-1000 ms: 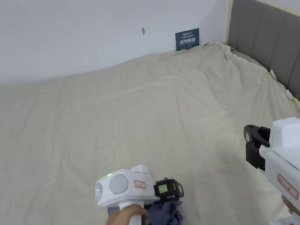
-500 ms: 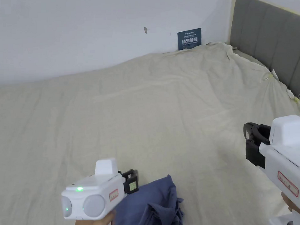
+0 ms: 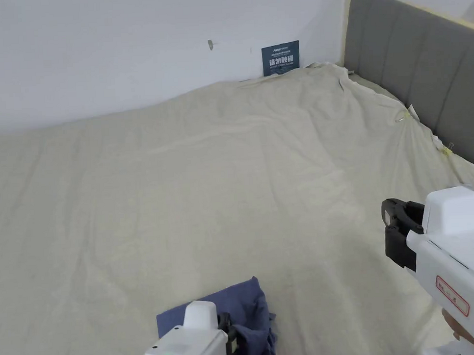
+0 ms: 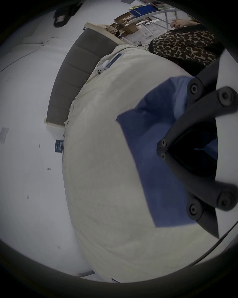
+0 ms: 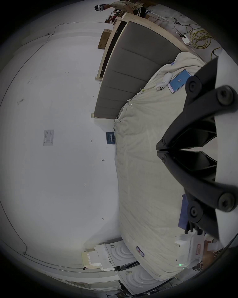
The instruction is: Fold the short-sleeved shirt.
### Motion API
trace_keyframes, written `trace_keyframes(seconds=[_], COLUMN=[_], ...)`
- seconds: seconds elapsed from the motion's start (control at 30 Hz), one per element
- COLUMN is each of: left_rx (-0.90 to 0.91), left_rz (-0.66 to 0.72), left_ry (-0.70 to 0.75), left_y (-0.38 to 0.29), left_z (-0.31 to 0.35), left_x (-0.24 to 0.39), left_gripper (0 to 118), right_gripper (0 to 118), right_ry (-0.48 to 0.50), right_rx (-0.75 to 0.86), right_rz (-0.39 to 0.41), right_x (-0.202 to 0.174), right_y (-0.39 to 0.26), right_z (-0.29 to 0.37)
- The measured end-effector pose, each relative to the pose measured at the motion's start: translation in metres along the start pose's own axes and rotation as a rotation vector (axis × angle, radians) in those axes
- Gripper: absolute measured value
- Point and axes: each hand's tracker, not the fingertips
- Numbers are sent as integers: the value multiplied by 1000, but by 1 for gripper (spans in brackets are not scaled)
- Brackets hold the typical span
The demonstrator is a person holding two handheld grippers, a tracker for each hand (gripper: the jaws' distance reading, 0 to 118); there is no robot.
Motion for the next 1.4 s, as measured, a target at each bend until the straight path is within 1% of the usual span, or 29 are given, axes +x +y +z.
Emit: trace_keyframes(seconds=[0.27, 0.33, 0.53, 0.63, 0.73, 0.83, 0.97, 1.1, 1.27, 1.4], left_rx=[14, 10, 26, 38, 122, 206, 329, 451, 562, 621], left_rz=[-30, -33, -48, -37, -42, -67, -60, -21, -30, 22], left_ry=[-56, -34, -38, -57, -83, -69, -10, 56, 201, 295], left_y=[-5, -8, -11, -3, 17, 44, 81, 108, 123, 122], left_z=[-19, -23, -21, -10, 14, 44, 85, 124, 167, 195], left_x=[44, 51, 54, 48, 40, 29, 8, -21, -55, -84], left_gripper=[0, 0, 0, 0, 0, 0, 0, 0, 0, 0], right_gripper=[0, 0, 0, 0, 0, 0, 0, 0, 0, 0], right_ry=[-20, -24, -32, -29, -21, -10, 11, 30, 51, 72], right_rx=[-9, -12, -22, -19, -11, 7, 49, 92, 157, 192], right_rz=[-6, -6, -5, -6, -5, -3, 2, 15, 23, 40], right_x=[5, 6, 13, 12, 9, 1, -14, -31, -53, -70], right_y=[-2, -2, -6, -6, -3, 1, 9, 22, 36, 43], right_z=[2, 3, -1, -1, -1, -1, -2, -3, -5, -9])
